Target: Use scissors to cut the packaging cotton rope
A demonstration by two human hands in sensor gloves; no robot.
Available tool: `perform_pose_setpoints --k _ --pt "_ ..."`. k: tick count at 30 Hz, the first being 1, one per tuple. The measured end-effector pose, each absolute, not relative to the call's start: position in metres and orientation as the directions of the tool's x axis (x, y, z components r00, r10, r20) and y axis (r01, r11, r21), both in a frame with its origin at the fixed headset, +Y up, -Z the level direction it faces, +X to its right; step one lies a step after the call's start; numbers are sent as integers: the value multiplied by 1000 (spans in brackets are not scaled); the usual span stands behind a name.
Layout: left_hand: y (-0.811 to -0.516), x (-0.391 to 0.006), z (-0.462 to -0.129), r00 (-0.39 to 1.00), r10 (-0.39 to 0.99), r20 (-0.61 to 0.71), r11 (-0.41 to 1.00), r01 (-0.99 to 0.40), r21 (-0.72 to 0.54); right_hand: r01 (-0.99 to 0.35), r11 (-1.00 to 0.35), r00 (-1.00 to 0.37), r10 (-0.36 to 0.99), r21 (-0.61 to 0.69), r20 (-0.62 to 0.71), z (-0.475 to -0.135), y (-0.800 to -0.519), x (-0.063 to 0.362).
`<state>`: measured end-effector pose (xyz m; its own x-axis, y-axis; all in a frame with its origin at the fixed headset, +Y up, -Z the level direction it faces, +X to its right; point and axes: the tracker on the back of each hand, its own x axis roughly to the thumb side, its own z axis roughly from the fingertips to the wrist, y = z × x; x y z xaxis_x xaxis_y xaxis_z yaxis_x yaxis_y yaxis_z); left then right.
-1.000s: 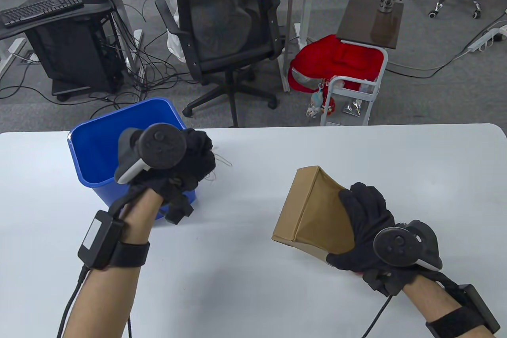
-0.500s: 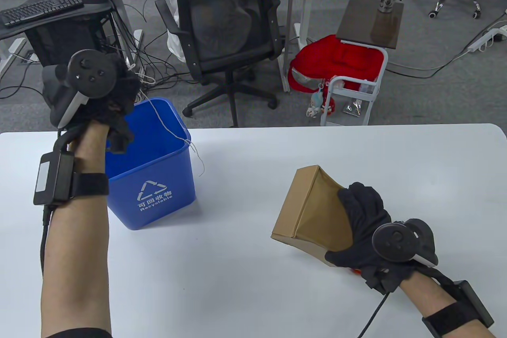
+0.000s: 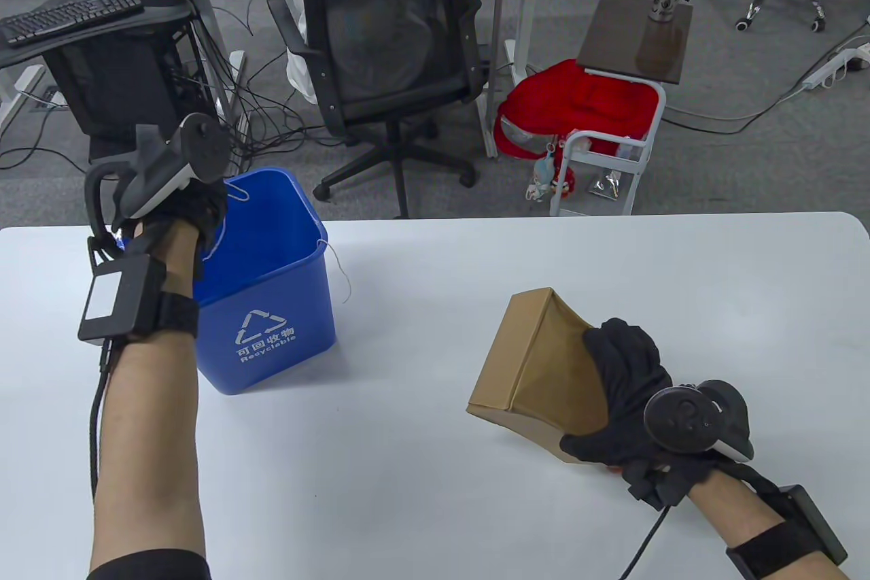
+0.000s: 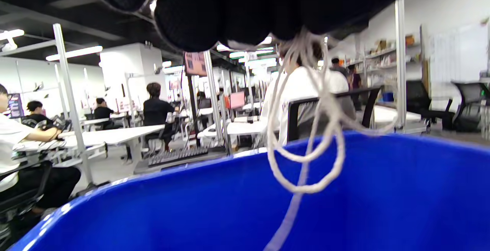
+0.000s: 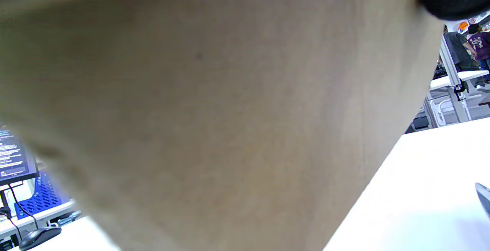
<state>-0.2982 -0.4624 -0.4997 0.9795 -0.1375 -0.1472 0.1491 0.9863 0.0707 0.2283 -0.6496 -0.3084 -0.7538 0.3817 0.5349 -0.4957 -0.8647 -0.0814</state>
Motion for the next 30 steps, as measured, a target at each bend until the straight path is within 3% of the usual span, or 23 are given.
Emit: perform_pose_setpoints --k 9,11,13,17,24,30 --pt "-478 -297 -498 998 -3 -63 996 8 88 -503 -861 -751 393 -74 530 -307 -653 232" --pt "-472 -298 -494 1000 -2 -28 989 6 151 -506 -859 -749 394 -77 532 -307 -652 232" --pt "-461 -292 -486 993 105 45 966 -113 233 -515 -853 -745 398 -83 536 -307 -650 233" --pt "-438 -265 -469 956 227 184 929 -269 255 -528 -845 -738 409 -82 536 -307 -650 233" --pt "-434 -192 -440 795 413 444 855 -507 113 -542 -835 -731 413 -95 543 -302 -648 234" --pt "-487 -121 -416 502 643 579 705 -683 -192 -558 -824 -733 434 -99 523 -298 -648 244"
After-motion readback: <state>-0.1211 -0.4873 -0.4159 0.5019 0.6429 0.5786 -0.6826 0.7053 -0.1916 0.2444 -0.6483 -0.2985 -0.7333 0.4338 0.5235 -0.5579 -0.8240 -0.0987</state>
